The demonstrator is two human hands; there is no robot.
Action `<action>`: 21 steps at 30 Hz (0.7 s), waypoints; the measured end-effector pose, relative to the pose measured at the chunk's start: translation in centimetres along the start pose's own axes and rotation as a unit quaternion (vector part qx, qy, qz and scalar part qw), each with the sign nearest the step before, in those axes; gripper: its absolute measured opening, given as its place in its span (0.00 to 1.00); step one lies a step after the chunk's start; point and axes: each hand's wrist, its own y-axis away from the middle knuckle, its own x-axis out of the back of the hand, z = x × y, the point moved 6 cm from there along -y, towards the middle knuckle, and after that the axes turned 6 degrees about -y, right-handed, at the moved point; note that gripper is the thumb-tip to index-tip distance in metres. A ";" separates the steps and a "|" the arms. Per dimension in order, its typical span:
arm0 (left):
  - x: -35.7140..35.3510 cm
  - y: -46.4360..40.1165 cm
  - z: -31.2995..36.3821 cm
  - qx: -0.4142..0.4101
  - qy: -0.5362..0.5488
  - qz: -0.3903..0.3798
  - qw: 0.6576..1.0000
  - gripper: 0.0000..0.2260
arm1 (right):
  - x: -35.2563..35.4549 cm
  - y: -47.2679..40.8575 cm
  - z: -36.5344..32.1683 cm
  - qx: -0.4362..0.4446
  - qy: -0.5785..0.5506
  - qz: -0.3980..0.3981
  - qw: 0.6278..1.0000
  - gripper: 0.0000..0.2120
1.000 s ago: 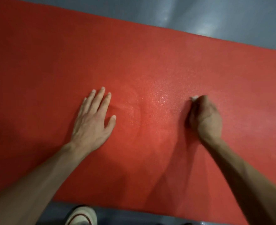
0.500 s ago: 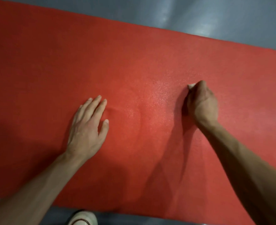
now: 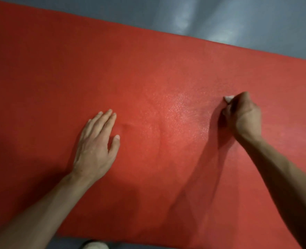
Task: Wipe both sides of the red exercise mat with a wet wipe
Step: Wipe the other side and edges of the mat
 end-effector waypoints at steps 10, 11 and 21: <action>-1.6 -3.6 3.7 -0.037 0.006 0.032 0.999 0.26 | -9.4 6.8 -14.4 0.289 0.048 -0.050 0.955 0.09; -1.5 -4.3 3.7 -0.035 0.000 0.033 0.999 0.26 | -9.2 6.6 -14.0 0.283 0.059 -0.036 0.957 0.09; -2.6 -10.5 1.9 0.004 -0.101 0.023 0.995 0.30 | -0.4 0.0 0.4 0.027 0.047 0.027 0.998 0.05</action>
